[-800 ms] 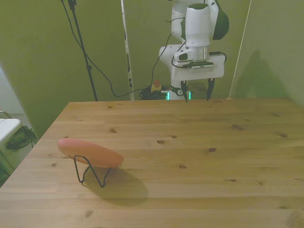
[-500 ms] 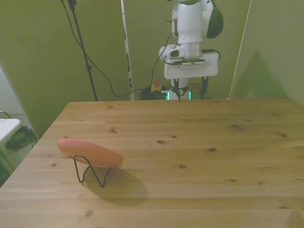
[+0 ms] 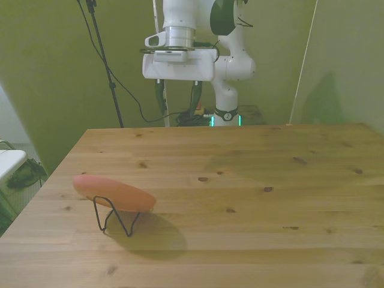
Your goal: Unload the plate
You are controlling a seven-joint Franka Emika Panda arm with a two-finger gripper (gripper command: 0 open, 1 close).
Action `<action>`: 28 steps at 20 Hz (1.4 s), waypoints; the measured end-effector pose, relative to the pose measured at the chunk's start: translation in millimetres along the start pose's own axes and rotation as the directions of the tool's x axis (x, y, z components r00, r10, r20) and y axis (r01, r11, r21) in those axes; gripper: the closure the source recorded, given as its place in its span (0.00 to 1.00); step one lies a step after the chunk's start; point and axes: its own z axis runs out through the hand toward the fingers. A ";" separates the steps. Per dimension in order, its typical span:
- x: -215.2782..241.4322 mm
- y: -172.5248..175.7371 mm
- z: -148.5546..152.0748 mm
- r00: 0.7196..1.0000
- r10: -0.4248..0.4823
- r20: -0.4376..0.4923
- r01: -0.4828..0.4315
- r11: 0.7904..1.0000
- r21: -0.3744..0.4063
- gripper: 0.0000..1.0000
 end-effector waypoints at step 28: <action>112.3 -115.0 70.4 0.949 0.280 -0.141 -0.210 0.901 0.379 0.00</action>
